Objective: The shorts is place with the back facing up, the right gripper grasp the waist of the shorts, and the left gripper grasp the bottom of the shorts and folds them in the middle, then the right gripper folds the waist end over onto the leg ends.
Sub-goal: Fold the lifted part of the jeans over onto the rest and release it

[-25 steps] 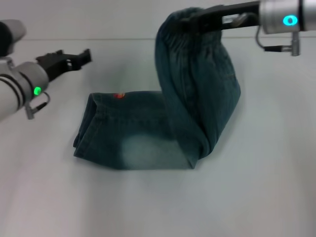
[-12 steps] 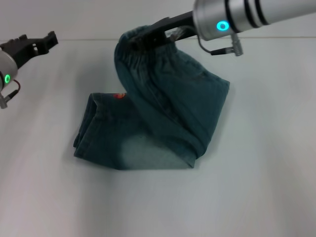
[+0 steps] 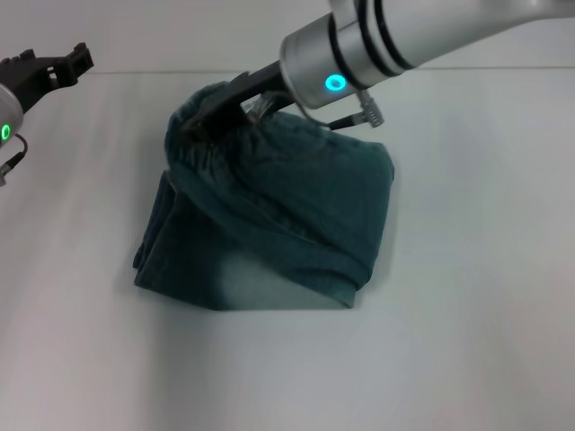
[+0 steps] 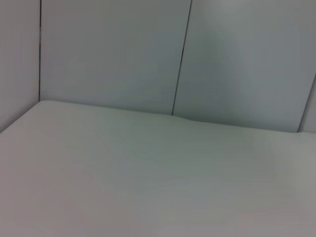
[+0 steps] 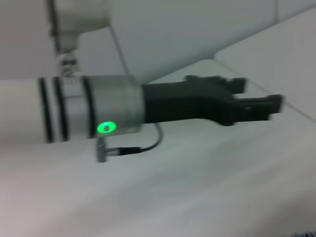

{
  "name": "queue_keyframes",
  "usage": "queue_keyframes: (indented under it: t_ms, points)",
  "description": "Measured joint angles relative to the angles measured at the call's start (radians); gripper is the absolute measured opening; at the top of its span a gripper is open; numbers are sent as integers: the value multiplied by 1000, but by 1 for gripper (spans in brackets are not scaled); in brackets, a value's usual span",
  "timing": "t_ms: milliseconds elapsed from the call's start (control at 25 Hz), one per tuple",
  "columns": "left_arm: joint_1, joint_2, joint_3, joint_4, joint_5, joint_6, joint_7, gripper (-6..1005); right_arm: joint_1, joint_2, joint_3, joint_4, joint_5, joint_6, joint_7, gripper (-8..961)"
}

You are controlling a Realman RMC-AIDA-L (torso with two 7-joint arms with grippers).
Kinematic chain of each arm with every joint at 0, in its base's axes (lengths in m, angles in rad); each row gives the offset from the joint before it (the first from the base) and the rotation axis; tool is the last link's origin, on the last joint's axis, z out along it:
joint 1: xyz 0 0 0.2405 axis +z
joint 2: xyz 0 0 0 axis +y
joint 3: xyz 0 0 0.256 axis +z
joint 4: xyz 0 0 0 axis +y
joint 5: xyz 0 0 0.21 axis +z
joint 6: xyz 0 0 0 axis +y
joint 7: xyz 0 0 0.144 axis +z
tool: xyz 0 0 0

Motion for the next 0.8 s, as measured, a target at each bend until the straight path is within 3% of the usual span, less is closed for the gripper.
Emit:
queue_keyframes:
  t_ms: [280, 800]
  points:
    - [-9, 1, 16, -1, 0, 0, 0, 774, 30, 2, -86, 13, 40, 14, -1, 73]
    - [-18, 1, 35, -6, 0, 6, 3, 772, 45, 3, -125, 29, 52, 0, -3, 79]
